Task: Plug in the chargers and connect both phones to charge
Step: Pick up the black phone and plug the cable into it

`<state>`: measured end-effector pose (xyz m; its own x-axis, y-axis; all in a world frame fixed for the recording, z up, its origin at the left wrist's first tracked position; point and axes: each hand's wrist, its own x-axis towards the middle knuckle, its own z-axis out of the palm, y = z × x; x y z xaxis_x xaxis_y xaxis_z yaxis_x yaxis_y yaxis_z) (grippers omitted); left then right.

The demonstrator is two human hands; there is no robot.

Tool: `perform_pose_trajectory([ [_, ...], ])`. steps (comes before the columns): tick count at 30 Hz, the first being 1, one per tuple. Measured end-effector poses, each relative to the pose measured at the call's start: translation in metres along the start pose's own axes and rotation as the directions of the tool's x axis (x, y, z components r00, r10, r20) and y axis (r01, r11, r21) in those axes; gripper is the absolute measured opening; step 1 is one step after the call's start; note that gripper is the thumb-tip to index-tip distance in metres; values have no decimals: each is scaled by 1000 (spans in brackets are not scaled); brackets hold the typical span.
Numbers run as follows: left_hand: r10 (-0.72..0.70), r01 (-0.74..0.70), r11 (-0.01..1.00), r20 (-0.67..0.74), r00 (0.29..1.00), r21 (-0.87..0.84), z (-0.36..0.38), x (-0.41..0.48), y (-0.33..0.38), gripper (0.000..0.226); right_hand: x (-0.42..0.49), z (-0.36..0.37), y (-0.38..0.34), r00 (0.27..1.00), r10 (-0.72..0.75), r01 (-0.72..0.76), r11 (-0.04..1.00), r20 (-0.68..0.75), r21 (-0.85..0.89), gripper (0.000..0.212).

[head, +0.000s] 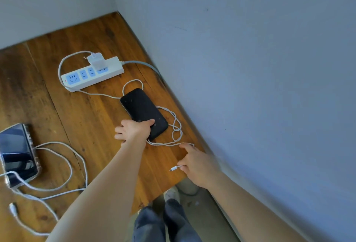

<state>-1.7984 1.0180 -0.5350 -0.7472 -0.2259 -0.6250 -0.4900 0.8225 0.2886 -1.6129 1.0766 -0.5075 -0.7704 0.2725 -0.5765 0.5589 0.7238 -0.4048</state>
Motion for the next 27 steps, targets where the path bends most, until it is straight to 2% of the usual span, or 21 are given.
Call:
perform_pose_trajectory([
  [2, 5, -4, 1000, 28, 1000, -21, -3, 0, 2, 86, 0, 1, 1, 1000, 3, -4, 1000, 19, 17, 32],
  [5, 167, -166, 986, 36, 985, -33, -3, -6, -1, 66, 1, 6, 5, 999, -14, 13, 1000, 34, 21, 30],
  [7, 240, -222, 956, 72, 968, -191, -7, -13, -7, 47, 2, 7, 8, 999, -10, 10, 1000, 47, -1, 27],
  [9, 234, -196, 932, 93, 968, -305, -19, -22, -15, 39, 2, 3, 7, 1000, 24, -25, 999, 19, 39, 23],
  [13, 202, -102, 908, 211, 956, -407, -56, -41, -41, 33, -12, -26, -7, 991, 58, -18, 949, -117, 316, 28],
  [18, 167, 147, 775, 424, 890, -614, -118, -75, -75, 26, -59, -88, -33, 949, 122, 62, 831, -290, 553, 27],
  [22, 250, 270, 620, 513, 821, -736, -167, -100, -89, 22, -106, -141, -66, 952, 108, 57, 857, -287, 511, 43],
  [27, 349, 275, 550, 516, 782, -789, -209, -126, -79, 31, -149, -183, -120, 939, -72, 211, 891, -336, 401, 35],
])
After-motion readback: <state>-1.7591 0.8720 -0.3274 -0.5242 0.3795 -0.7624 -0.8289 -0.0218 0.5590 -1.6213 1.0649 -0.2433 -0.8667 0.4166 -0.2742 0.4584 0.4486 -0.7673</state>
